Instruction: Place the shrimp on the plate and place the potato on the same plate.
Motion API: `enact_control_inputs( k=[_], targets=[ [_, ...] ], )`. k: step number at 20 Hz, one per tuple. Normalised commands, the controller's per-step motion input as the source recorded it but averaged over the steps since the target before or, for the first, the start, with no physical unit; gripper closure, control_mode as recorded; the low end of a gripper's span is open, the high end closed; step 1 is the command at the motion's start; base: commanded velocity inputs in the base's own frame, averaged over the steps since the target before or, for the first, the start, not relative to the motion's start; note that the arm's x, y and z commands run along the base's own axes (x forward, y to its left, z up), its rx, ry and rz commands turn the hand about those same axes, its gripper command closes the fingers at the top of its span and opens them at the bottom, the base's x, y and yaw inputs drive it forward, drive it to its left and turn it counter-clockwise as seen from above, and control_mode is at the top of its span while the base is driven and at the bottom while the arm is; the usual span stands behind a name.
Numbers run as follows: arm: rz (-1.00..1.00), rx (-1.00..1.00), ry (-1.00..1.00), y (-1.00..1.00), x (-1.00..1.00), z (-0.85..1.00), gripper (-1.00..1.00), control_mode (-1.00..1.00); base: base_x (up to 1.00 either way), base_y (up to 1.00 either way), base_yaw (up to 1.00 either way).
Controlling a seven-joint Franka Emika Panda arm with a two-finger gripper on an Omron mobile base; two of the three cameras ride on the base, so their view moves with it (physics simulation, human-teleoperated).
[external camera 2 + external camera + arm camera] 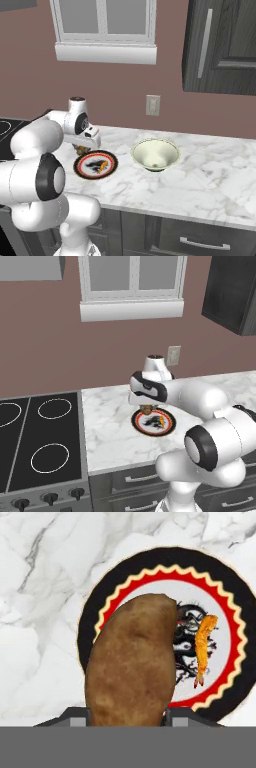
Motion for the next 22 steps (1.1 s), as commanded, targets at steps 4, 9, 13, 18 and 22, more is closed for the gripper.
enact_control_inputs(
  k=[4,9,13,18,22],
  targets=[
    [0.00,0.02,0.00,0.00,0.12,-0.40,1.00,-1.00,0.00,0.00,0.00],
    [0.00,0.01,0.00,-0.06,0.12,-0.31,1.00,-1.00,0.00,0.00,0.00],
    [0.00,0.00,0.00,0.00,0.15,-0.21,1.00,-1.00,0.00,0.00,0.00],
    [0.00,0.00,0.00,0.00,0.24,-0.13,1.00,-1.00,0.00,0.00,0.00],
    [0.00,0.00,0.00,0.00,0.10,-0.01,-1.00,-1.00,0.00,0.00,0.00]
  ],
)
